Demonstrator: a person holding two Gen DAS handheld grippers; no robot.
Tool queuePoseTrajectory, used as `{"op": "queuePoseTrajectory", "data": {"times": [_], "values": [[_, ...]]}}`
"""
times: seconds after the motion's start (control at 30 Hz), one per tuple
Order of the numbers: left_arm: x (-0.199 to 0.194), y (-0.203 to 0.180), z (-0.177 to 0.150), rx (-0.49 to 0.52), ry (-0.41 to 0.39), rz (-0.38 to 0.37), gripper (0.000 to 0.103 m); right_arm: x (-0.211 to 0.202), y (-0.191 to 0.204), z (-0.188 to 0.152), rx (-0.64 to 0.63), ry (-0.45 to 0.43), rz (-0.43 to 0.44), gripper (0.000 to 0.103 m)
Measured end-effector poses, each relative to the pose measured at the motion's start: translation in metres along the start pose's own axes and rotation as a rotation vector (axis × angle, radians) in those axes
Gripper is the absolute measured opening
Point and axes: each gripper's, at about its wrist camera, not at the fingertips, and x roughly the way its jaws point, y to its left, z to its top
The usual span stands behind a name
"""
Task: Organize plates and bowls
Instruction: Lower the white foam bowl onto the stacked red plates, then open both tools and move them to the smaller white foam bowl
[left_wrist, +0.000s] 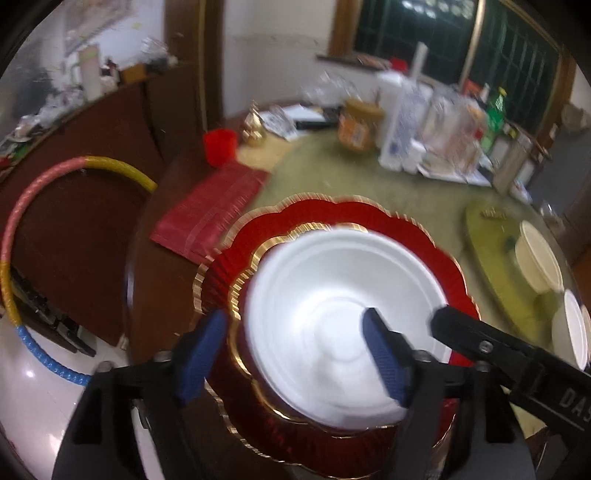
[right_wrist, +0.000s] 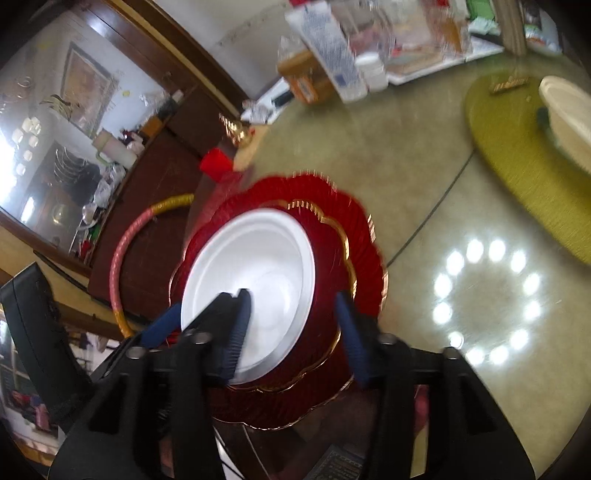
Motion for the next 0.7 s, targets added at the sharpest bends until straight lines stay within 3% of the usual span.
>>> {"op": "queuePoseTrajectory", "data": {"times": [0.17,0.23,0.33,0.4,0.57,0.7], "values": [[-0.033,0.007,0.005,-0.078,-0.158,-0.014,0.08,-0.037,-0.012,0.001,0.037,-0.136,0.052,0.056],[-0.048,0.003,0.004,-0.097,-0.24,-0.075,0.08,-0.051,-0.022,-0.002,0.072,-0.195,0.081,0.059],[-0.056,-0.014,0.002,-0.076,-0.287,-0.159,0.082,-0.071,-0.043,-0.008,0.132,-0.262,0.105,0.068],[-0.055,-0.031,-0.001,-0.026,-0.281,-0.193,0.083,-0.08,-0.058,-0.012,0.172,-0.28,0.098,0.075],[-0.047,-0.085,-0.014,0.134,-0.204,-0.278,0.083,-0.099,-0.099,-0.028,0.254,-0.265,0.079,0.08],[-0.035,-0.134,-0.022,0.246,-0.094,-0.373,0.083,-0.123,-0.135,-0.045,0.311,-0.262,0.07,0.08]]}}
